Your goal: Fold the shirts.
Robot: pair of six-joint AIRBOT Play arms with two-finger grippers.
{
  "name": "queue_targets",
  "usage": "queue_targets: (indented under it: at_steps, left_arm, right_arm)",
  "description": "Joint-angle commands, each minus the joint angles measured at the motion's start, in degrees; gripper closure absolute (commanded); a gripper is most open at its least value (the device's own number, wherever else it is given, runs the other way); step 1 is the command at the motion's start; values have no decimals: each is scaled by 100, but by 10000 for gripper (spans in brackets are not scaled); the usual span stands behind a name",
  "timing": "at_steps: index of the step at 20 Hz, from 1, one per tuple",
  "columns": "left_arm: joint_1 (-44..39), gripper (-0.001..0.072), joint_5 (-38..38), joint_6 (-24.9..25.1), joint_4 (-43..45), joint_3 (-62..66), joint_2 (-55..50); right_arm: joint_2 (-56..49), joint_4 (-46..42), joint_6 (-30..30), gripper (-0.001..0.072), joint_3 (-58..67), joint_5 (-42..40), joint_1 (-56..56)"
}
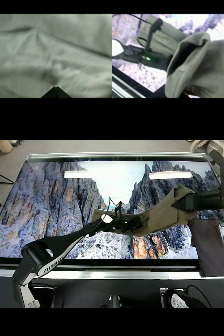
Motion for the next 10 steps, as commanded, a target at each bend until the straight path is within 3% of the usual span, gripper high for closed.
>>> queue_targets:
  at_steps: [1, 6, 10]
  left_arm:
    - [479, 682, -627, 767, 306, 2, 317]
    - [2085, 682, -1436, 625, 2616, 2, 2002]
    - [3405, 681, -1825, 625, 2835, 2, 3506]
  right_arm:
    - [-170, -323, 136, 697, 2, -195, 92]
    - [-1244, -192, 188, 697, 2, -1532, 1696]
    - [-2472, 457, 170, 696, 2, -2721, 3027]
